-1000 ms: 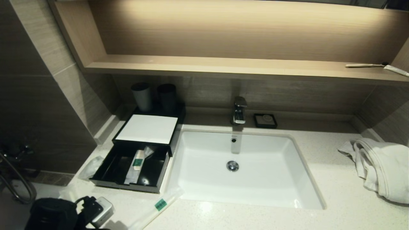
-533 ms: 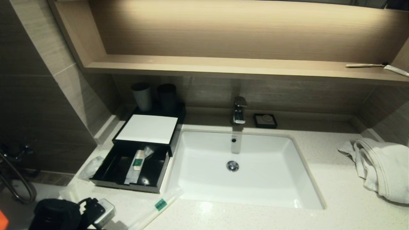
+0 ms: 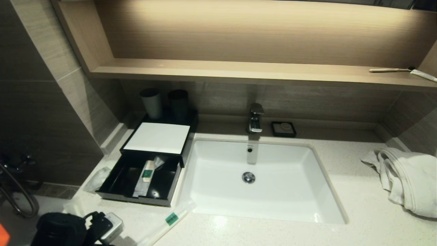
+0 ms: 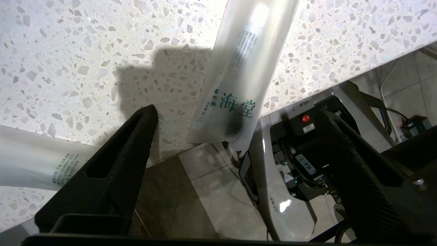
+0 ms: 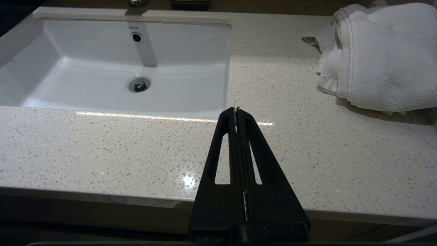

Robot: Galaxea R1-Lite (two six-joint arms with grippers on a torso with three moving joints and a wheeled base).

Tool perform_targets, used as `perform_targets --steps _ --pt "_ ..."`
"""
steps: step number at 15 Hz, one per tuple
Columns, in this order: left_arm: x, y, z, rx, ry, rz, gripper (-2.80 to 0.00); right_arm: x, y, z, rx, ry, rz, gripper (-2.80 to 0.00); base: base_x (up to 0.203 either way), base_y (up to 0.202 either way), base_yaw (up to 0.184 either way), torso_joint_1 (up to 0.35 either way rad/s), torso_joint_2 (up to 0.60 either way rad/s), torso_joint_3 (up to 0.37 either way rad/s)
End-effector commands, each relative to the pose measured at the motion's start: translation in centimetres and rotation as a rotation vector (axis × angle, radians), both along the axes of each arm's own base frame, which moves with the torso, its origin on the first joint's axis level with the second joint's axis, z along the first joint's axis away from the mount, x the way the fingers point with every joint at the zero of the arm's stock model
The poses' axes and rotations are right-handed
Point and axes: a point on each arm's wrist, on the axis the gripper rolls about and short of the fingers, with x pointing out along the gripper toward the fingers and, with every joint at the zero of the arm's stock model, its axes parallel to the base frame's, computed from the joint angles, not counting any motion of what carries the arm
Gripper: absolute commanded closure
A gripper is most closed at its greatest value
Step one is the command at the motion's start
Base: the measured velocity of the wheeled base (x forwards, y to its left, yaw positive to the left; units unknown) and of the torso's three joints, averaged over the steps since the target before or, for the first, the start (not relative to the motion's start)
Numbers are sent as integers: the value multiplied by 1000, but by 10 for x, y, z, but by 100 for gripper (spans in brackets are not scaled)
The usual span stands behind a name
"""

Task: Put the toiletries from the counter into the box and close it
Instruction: Pick up the bathroom toiletry

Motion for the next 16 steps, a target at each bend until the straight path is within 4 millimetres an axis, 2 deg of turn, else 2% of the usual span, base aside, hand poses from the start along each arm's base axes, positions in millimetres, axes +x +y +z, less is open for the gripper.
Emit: perform_targets --steps 1,10,16 --pt "0 0 0 0 -4 -1 0 0 0 0 0 0 0 0 0 0 0 0 0 0" --pt "0 0 -1 -2 4 0 0 0 0 0 0 0 0 0 0 0 0 0 0 0" --pt "-2 0 6 -24 -38 -8 0 0 0 0 0 0 -1 0 0 0 0 0 0 0"
